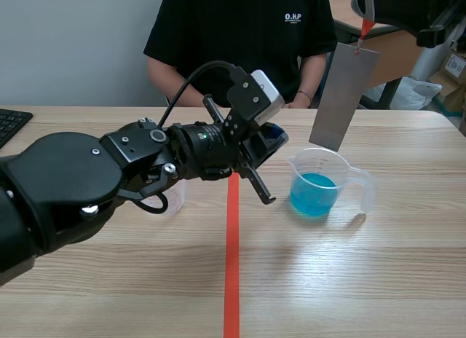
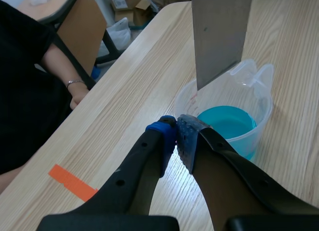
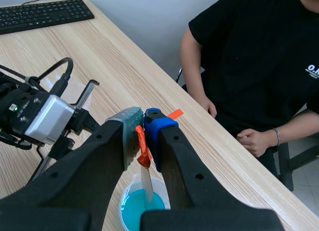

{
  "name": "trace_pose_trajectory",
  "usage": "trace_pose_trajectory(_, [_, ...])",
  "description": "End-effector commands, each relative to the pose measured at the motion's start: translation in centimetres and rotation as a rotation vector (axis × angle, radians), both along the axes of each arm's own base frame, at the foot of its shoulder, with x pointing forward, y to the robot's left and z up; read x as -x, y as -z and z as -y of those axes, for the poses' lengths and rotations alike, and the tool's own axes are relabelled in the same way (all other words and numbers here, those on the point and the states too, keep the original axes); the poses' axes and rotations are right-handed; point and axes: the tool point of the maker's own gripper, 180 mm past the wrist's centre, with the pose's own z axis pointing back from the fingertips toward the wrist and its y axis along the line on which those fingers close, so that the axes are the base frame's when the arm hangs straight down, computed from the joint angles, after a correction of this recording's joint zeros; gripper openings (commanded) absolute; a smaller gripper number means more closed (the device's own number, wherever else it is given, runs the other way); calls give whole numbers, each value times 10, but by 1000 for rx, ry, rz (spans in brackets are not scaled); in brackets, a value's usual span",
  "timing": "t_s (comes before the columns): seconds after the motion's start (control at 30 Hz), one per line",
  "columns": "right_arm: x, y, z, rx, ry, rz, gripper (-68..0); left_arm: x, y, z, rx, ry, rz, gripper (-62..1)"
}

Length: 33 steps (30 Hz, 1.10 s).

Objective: Do the redox reaction experiment.
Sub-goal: 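Raise the plate and point at it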

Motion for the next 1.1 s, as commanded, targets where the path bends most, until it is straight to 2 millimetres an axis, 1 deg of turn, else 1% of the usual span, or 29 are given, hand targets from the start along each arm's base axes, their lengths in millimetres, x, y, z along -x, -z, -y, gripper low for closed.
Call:
trace_pose_trajectory(0.0, [0,-17,2,-5,-5,53,-660,-7,-16,5,37,-7,35,-560])
trace_pose_trajectory(0.13, [0,-17,2,-5,-5,53,-660,-7,-14,8,44,-10,28,-560])
trace_pose_trajectory(0.33, [0,-17,2,-5,-5,53,-660,-10,-15,5,43,-31,44,-560])
trace_pose_trajectory(0.43, [0,-17,2,-5,-5,53,-660,-9,-13,7,19,-18,61,-560])
trace_pose_trajectory(0.67, [0,-17,2,-5,-5,53,-660,-2,-13,17,18,7,60,-560])
trace_pose_trajectory(1.07, [0,-17,2,-5,-5,53,-660,-1,-16,19,39,16,68,-560])
